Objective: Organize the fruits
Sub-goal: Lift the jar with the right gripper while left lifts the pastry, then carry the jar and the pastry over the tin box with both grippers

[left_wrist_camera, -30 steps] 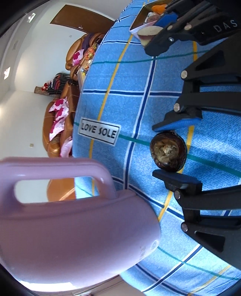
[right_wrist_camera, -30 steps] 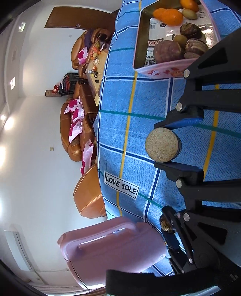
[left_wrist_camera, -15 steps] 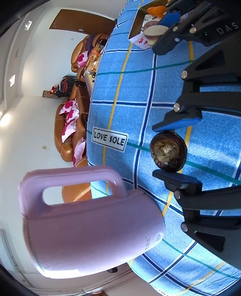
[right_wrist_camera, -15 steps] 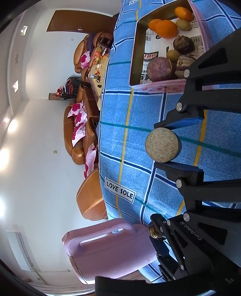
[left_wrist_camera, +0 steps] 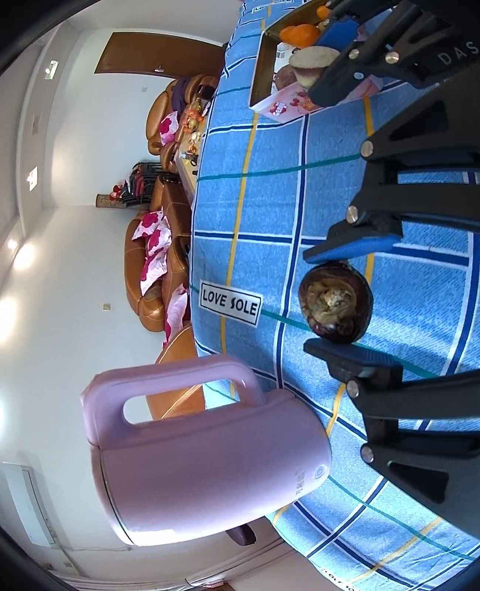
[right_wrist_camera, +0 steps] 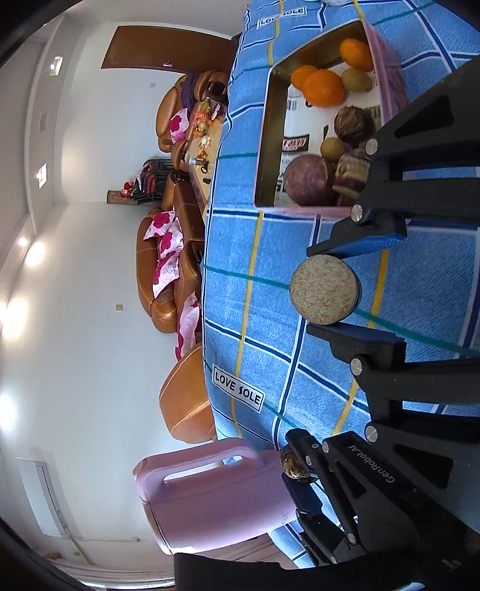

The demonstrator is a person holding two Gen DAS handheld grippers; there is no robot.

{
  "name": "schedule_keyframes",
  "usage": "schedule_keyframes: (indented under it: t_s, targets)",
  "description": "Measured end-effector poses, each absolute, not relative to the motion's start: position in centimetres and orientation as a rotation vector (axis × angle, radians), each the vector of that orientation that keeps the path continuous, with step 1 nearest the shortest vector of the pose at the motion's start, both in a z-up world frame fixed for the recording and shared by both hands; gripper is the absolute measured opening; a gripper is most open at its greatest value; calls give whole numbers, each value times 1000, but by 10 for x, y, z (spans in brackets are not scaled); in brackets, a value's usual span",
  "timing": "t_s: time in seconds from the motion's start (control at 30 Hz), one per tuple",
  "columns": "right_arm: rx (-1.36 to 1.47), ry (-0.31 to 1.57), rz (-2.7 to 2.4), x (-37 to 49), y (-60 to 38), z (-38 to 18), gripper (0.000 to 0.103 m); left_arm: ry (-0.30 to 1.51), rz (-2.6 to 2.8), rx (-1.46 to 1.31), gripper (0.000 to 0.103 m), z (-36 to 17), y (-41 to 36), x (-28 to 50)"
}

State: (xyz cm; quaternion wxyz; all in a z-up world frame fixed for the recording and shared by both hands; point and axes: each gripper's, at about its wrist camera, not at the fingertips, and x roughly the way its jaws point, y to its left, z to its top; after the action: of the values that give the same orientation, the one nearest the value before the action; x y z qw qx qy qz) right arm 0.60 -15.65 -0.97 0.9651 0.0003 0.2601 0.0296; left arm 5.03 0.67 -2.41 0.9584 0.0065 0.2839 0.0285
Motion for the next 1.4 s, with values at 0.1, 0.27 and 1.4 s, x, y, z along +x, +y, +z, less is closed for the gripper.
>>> schedule_keyframes:
  t_s: [0.1, 0.27, 1.4]
  targets:
    - [5, 527, 64, 1, -161, -9, 36, 572, 58, 12, 43, -23, 3, 46]
    - [-2, 515, 66, -7, -167, -8, 36, 577, 43, 7, 43, -24, -6, 40]
    - [128, 814, 164, 16, -187, -44, 36, 642, 19, -114, 43, -28, 20, 47]
